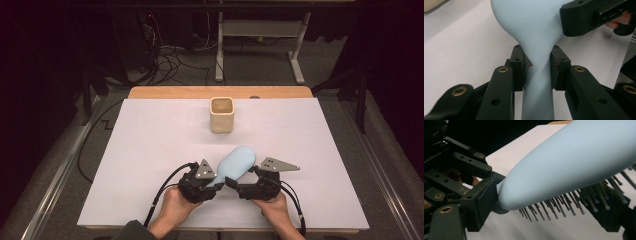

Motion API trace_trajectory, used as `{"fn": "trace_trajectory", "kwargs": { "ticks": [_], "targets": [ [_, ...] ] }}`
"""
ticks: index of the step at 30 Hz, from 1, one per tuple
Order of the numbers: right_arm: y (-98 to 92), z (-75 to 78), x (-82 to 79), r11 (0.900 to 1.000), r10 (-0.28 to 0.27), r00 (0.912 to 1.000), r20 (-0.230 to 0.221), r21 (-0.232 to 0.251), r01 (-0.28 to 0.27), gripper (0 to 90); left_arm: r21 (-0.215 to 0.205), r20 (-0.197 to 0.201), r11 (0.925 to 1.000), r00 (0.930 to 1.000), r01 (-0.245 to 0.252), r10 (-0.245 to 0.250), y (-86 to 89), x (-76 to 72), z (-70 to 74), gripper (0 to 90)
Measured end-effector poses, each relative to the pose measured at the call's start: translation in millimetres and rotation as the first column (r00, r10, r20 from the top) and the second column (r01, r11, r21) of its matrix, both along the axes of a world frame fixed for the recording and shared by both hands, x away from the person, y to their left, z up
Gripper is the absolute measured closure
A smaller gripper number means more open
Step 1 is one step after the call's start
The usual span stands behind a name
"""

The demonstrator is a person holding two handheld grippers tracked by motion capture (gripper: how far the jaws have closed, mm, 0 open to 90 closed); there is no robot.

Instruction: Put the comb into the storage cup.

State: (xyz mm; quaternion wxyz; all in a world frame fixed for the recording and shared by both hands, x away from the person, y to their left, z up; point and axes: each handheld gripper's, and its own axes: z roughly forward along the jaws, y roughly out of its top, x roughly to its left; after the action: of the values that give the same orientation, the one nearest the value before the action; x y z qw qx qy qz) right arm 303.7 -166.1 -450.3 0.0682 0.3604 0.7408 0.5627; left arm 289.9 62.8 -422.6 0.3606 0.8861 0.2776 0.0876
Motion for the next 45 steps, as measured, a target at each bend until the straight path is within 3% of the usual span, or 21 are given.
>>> {"fn": "trace_trajectory", "kwargs": {
  "ticks": [12,25,33,45],
  "targets": [
    [6.9,-0.4,4.3,0.999,-0.016,0.9996,-0.022,0.034,0.017,16.4,0.014,0.010,0.9999,0.9999,0.003,-0.004,-3.3,-1.4,3.2,68.8],
    [7.5,14.0,10.9,0.999,-0.011,0.9966,-0.081,0.049,0.015,27.9,0.017,0.016,0.9998,0.9998,-0.013,0.012,-2.9,1.7,8.7,68.8],
    [7.9,22.2,11.7,0.998,-0.001,0.9965,-0.083,0.068,0.007,36.6,0.021,0.013,0.9996,0.9997,-0.020,0.019,-1.6,2.8,10.4,68.8],
    [12.6,30.5,16.0,0.997,0.008,0.9950,-0.099,0.071,0.000,37.9,0.020,0.045,0.9996,0.9988,-0.021,0.020,-0.7,2.0,18.3,68.8]
  ]
}}
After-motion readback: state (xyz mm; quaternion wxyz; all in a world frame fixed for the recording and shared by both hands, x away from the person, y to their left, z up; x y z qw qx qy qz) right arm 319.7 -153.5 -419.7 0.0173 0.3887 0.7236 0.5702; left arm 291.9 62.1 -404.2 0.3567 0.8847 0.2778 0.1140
